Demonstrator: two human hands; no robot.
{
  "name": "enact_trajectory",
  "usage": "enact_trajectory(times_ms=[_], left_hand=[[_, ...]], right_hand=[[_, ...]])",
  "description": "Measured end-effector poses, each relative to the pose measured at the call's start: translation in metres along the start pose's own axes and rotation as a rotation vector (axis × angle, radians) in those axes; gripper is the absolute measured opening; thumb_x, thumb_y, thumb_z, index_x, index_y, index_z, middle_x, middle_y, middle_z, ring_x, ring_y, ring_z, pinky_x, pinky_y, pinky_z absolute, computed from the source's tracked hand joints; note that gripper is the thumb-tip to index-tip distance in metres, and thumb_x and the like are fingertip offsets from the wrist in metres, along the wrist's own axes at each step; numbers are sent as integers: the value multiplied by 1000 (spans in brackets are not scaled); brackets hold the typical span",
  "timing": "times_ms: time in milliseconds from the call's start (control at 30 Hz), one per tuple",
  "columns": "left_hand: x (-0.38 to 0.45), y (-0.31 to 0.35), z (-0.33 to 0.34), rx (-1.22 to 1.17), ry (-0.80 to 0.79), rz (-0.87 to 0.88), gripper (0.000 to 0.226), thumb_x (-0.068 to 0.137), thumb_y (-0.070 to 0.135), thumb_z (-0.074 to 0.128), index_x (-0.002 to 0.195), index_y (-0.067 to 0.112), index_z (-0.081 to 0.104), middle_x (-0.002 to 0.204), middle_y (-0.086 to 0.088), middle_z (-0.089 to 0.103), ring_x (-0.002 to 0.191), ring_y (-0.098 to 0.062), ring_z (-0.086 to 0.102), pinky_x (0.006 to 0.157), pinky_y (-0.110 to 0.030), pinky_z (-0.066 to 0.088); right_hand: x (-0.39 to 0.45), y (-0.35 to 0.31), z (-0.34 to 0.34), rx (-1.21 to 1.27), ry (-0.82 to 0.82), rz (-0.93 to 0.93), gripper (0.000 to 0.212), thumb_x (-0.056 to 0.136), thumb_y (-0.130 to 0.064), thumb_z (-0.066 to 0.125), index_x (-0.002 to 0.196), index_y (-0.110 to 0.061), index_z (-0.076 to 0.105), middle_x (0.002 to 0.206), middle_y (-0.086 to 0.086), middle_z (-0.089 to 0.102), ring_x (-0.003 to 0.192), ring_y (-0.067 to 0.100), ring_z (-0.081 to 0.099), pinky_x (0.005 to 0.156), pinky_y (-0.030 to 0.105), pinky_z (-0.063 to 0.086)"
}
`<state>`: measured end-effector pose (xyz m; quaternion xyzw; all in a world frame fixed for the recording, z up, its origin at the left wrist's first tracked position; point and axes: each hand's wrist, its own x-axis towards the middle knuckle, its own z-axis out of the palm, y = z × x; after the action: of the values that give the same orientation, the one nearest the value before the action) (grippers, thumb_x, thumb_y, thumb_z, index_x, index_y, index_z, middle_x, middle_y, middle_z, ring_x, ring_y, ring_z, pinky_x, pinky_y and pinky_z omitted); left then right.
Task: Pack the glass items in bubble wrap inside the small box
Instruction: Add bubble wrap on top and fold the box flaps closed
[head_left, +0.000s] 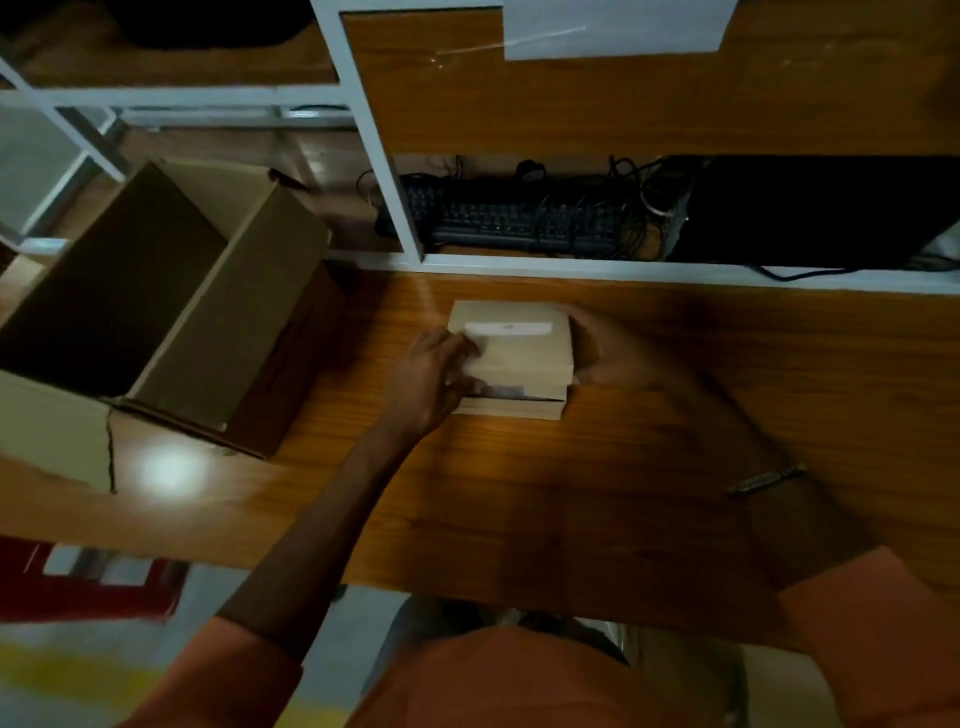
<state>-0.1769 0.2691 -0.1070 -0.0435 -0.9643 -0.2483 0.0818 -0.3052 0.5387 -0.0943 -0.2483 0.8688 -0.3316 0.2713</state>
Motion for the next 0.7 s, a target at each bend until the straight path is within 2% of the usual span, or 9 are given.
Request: enact_trajectory(times_ms=[67,133,200,300,433,567,700], left_hand=[[-11,-6,11,-17,-5,7,39,97,23,77,134,18,69,136,-7,64,127,-25,55,97,-41,56],[-14,-9,17,-10,24,26,38,101,21,71,138,19,68,143,-6,62,134,-24,52,104,-36,50],[-11,-10,14,4,22,65,38,102,22,69,140,20,68,147,-7,62,137,-25,51,107,-37,48],[-13,-14,11,35,-17,123,43,102,19,71,144,20,66,152,-8,61,143,-29,51,111,-44,49],[-17,-28,15,6,-58,147,48,106,19,64,153,23,57,163,-7,50,155,-32,40,121,-49,41],[-20,-39,19,-61,-84,103,49,107,18,60,155,24,52,167,-7,43,158,-31,33,127,-53,34],[-17,-43,16,-61,-134,107,50,108,19,56,157,27,48,169,-5,40,160,-28,30,129,-51,31]], right_hand=[[-8,-2,3,-136,-81,4,107,76,-6,90,163,-29,33,171,6,26,156,28,25,126,49,26],[-11,-6,10,-183,-92,28,100,77,-16,92,161,-33,39,173,3,20,157,27,20,124,47,23],[-11,-10,19,-177,-47,47,96,77,-24,93,158,-34,42,173,3,18,158,26,18,125,45,21],[-12,-12,33,-192,43,58,87,81,-24,90,156,-33,46,173,5,22,158,28,21,125,44,23],[-16,-13,50,-191,135,58,78,86,-26,87,155,-28,50,171,9,28,157,29,26,126,44,24],[-20,-6,68,-253,175,41,76,90,-34,81,157,-32,45,173,9,25,157,34,26,127,53,27],[-26,-5,74,-268,199,-5,75,96,-38,75,161,-32,37,174,10,20,159,35,22,126,54,25]])
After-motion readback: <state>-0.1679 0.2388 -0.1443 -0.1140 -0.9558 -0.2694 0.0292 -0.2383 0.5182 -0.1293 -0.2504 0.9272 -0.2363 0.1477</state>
